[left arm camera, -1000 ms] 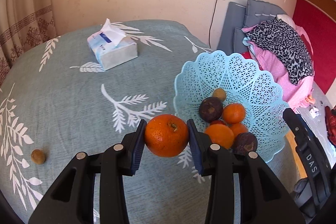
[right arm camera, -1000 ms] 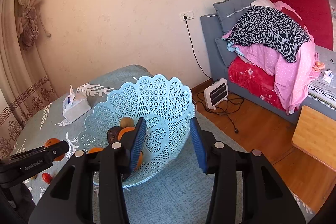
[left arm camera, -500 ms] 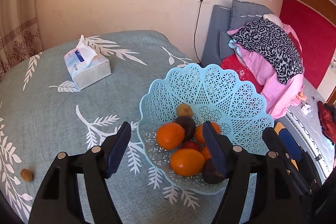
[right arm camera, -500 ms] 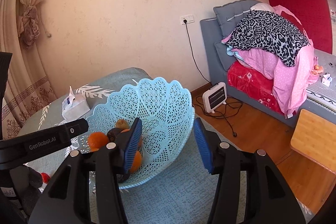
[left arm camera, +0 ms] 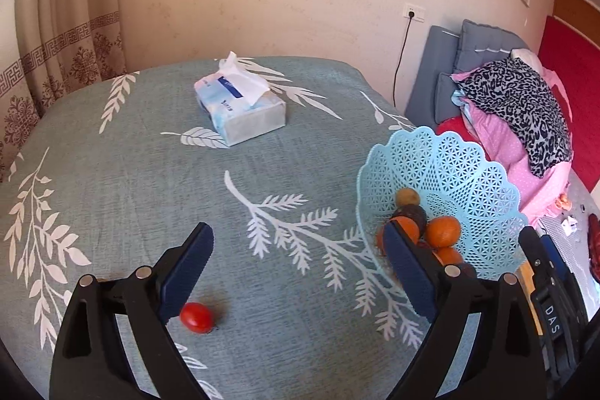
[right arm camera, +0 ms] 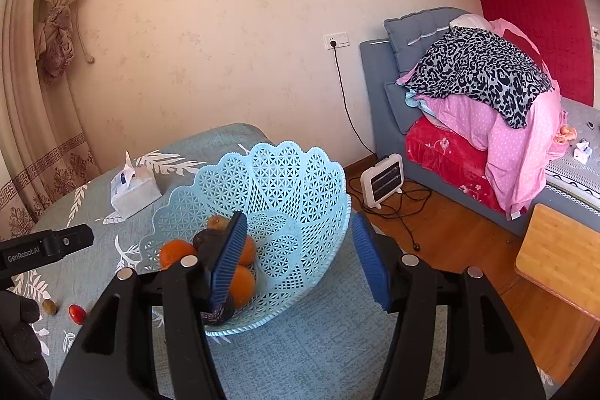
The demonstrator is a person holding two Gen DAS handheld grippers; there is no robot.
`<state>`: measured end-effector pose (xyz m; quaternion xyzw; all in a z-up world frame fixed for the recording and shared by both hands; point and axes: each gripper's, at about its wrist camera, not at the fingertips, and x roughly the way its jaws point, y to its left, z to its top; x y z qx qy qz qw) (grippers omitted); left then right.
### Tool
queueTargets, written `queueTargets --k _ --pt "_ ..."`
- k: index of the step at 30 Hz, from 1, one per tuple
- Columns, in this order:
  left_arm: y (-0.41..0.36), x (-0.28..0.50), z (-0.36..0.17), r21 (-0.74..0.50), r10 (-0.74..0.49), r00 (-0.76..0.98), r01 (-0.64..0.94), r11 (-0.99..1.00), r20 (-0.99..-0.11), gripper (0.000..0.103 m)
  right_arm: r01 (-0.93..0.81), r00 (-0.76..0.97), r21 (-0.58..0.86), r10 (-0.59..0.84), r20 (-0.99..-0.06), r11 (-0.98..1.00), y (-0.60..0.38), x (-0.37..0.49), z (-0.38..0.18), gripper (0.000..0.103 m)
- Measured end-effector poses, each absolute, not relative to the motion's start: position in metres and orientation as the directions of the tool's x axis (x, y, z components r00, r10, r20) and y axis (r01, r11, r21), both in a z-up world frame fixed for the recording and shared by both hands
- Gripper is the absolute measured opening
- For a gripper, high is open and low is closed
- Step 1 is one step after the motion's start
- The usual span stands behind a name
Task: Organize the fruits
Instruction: 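Grasp the small brown kiwi on the cover with the left tool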
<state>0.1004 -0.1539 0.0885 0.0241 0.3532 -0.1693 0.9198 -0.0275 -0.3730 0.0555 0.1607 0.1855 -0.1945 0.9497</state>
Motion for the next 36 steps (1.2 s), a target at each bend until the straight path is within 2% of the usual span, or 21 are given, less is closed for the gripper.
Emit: queueTargets --k 9,15,18,22,28,30,36 --pt "-0.095 0.087 0.093 -0.034 -0.22 0.753 0.254 0.967 -0.62 0.092 0.435 0.849 0.204 -0.325 -0.416 0.877 -0.368 -0.025 0.055 0.06" --pt "-0.05 0.076 0.084 0.032 -0.111 0.8 0.16 0.987 -0.59 0.092 0.433 0.849 0.185 -0.33 -0.413 0.882 -0.363 -0.025 0.056 0.06" --pt "-0.025 0.075 0.074 0.016 -0.096 0.794 0.133 0.991 -0.6 0.092 0.424 0.849 0.172 -0.325 -0.416 0.889 -0.36 -0.024 0.056 0.06" --pt "0.002 0.081 0.06 -0.095 -0.161 0.742 0.13 0.987 -0.651 0.092 0.403 0.852 0.16 -0.306 -0.425 0.901 -0.353 -0.022 0.058 0.06" --pt "0.007 0.085 0.043 -0.014 -0.083 0.728 0.101 0.995 -0.68 0.092 0.351 0.865 0.153 -0.257 -0.432 0.924 -0.34 -0.022 0.063 0.06" --pt "0.007 0.09 0.037 -0.01 -0.082 0.713 0.105 0.994 -0.697 0.09 0.324 0.87 0.157 -0.229 -0.436 0.933 -0.333 -0.021 0.066 0.06" --pt "0.008 0.108 0.021 -0.011 -0.085 0.656 0.115 0.993 -0.75 0.072 0.204 0.884 0.148 -0.117 -0.452 0.968 -0.301 -0.013 0.073 0.06"
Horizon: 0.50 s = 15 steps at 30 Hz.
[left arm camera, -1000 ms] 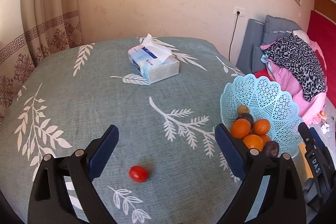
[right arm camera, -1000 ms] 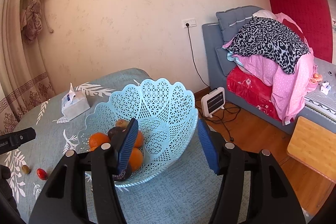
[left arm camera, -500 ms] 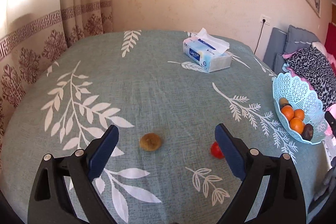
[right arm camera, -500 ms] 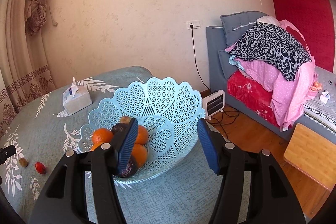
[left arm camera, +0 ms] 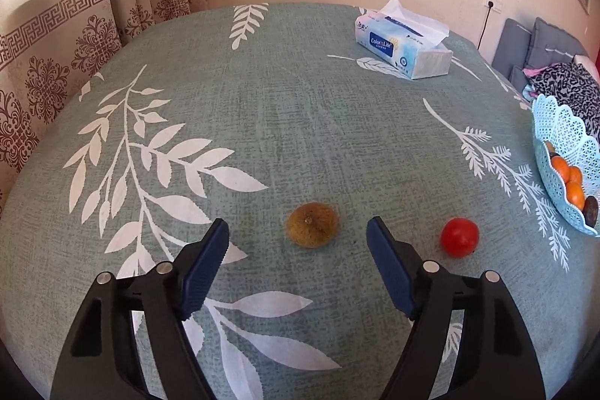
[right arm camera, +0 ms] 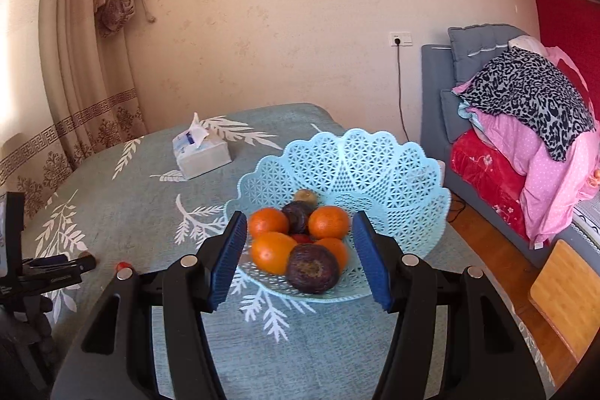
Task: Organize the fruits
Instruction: 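Grasp the small brown kiwi on the cover with the left tool, then grasp the red tomato with the right tool while the left tool holds the kiwi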
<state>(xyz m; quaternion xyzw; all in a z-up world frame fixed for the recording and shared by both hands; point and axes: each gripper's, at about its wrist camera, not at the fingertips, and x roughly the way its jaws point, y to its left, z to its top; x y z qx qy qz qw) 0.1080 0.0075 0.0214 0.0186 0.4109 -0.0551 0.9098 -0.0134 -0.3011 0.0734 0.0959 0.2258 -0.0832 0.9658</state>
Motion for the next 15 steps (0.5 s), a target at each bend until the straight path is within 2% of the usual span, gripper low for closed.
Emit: queueTargets --k 1,3,9,15 --pt "0.008 0.111 0.02 -0.015 -0.088 0.65 0.117 0.993 -0.755 0.07 0.18 0.883 0.149 -0.093 -0.46 0.972 -0.295 -0.011 0.074 0.06" --pt "0.009 0.115 0.017 -0.028 -0.098 0.637 0.119 0.993 -0.765 0.057 0.135 0.878 0.16 -0.043 -0.476 0.978 -0.285 -0.005 0.074 0.06" --pt "0.014 0.112 0.018 -0.059 -0.122 0.643 0.118 0.991 -0.756 0.035 0.011 0.839 0.158 0.077 -0.538 0.987 -0.25 0.013 0.068 0.06" --pt "0.015 0.104 0.022 -0.067 -0.128 0.667 0.117 0.991 -0.734 0.033 -0.127 0.752 0.174 0.209 -0.624 0.976 -0.21 0.037 0.054 0.06"
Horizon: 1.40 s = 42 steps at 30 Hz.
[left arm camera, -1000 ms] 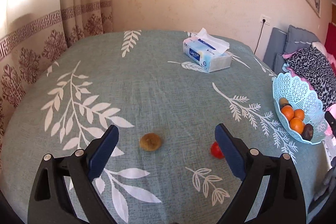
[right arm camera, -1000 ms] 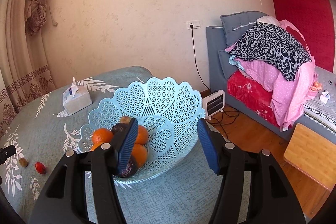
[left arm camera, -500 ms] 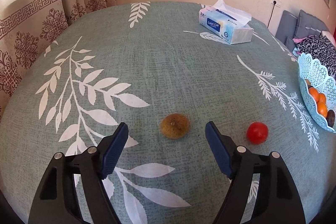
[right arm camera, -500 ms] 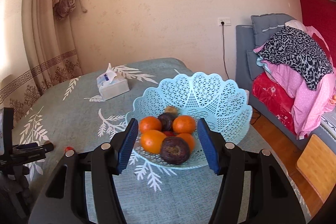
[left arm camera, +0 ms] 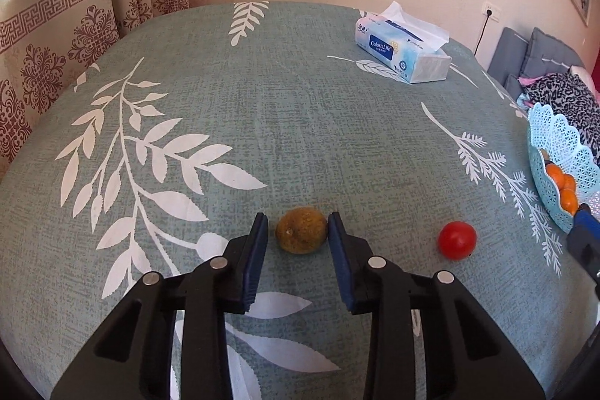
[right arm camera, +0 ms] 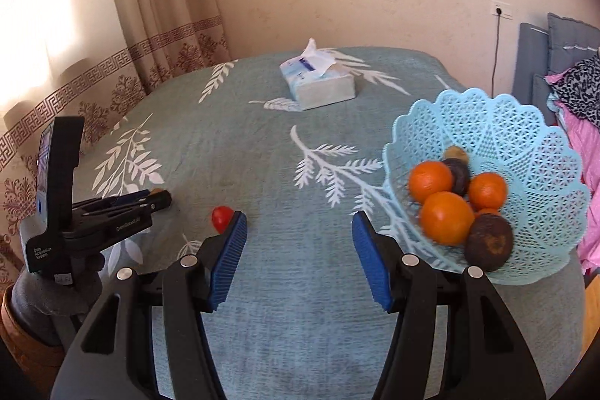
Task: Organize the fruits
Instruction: 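Grasp the red tomato with the right tool while the left tool holds the kiwi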
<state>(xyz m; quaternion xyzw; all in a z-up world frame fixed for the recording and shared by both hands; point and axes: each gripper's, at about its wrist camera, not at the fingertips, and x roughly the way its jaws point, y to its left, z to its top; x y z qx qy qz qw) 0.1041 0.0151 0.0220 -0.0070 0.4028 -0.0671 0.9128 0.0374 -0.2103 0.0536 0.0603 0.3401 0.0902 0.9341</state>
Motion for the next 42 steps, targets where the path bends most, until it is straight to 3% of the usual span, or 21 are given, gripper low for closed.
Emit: queueTargets --k 11,14,18,22,33,42 --pt "0.03 0.094 0.028 -0.119 -0.154 0.694 0.099 0.988 -0.703 0.033 -0.238 0.607 0.175 0.287 -0.741 0.955 -0.153 0.081 0.025 0.059" --pt "0.032 0.093 0.028 -0.132 -0.163 0.693 0.097 0.986 -0.703 0.033 -0.244 0.581 0.169 0.283 -0.763 0.955 -0.145 0.092 0.016 0.046" --pt "0.031 0.093 0.028 -0.128 -0.162 0.694 0.101 0.987 -0.701 0.033 -0.244 0.586 0.135 0.257 -0.768 0.96 -0.138 0.1 0.012 0.04" --pt "0.031 0.093 0.027 -0.137 -0.172 0.688 0.106 0.985 -0.704 0.033 -0.233 0.598 0.111 0.233 -0.767 0.966 -0.138 0.101 0.012 0.026" --pt "0.03 0.093 0.025 -0.142 -0.181 0.683 0.113 0.983 -0.707 0.033 -0.137 0.667 0.15 0.203 -0.716 0.979 -0.181 0.08 0.041 0.026" --pt "0.026 0.091 0.025 -0.118 -0.158 0.694 0.105 0.987 -0.703 0.033 0.028 0.754 0.156 0.081 -0.652 0.987 -0.254 0.05 0.072 0.026"
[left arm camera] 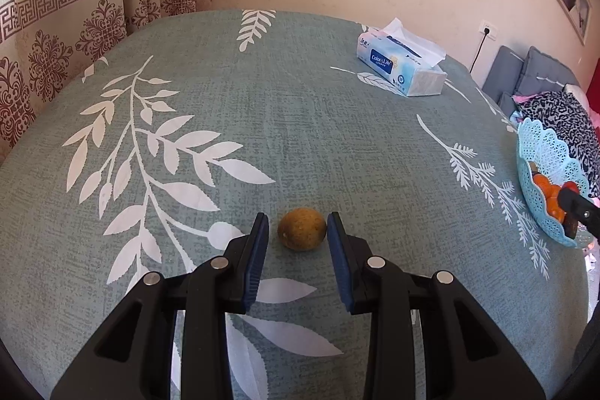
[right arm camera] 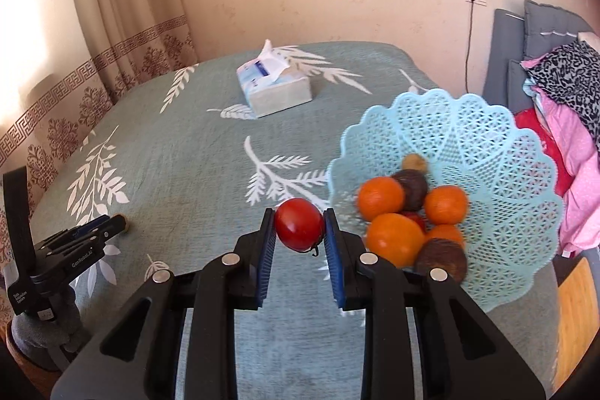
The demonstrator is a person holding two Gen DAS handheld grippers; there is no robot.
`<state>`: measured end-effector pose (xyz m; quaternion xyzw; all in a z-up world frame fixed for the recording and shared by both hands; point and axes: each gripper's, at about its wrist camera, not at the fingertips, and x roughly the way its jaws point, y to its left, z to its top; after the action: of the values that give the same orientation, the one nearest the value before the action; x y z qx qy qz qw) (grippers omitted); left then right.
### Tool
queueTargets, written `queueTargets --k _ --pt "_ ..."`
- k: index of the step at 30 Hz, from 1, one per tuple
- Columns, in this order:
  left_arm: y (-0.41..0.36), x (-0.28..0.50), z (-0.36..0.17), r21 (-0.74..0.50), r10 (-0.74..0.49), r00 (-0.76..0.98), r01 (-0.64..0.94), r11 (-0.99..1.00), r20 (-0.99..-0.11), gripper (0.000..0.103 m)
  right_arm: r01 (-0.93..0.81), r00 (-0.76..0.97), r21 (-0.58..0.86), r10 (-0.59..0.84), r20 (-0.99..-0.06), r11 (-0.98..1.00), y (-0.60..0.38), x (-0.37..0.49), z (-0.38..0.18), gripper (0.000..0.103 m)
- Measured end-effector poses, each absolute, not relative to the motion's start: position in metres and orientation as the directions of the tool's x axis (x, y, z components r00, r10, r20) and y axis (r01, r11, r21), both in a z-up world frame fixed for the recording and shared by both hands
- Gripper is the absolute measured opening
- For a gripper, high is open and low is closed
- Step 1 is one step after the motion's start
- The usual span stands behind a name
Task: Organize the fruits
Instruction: 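Lower the tomato into the basket and open the right tool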
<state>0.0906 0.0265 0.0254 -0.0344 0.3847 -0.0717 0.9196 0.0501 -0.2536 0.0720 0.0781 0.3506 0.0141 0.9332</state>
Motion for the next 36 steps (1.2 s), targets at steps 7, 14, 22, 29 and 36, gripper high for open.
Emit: queueTargets --k 7,14,22,29,36 --pt "0.021 0.087 0.029 -0.101 -0.151 0.701 0.112 0.988 -0.697 0.033 0.144 0.771 0.182 0.005 -0.637 0.973 -0.301 0.034 0.075 0.026" --pt "0.008 0.082 0.036 -0.086 -0.158 0.709 0.136 0.987 -0.687 0.033 0.218 0.77 0.18 -0.055 -0.636 0.959 -0.329 0.024 0.069 0.026" --pt "-0.005 0.075 0.042 -0.084 -0.173 0.707 0.158 0.984 -0.686 0.033 0.23 0.777 0.212 -0.048 -0.628 0.95 -0.344 0.015 0.066 0.048" --pt "-0.019 0.07 0.048 -0.077 -0.185 0.708 0.183 0.98 -0.681 0.033 0.178 0.758 0.191 -0.01 -0.653 0.965 -0.335 0.018 0.057 0.048" --pt "-0.035 0.067 0.053 -0.072 -0.205 0.705 0.213 0.974 -0.679 0.033 0.204 0.742 0.14 -0.059 -0.668 0.969 -0.343 0.02 0.052 0.052"
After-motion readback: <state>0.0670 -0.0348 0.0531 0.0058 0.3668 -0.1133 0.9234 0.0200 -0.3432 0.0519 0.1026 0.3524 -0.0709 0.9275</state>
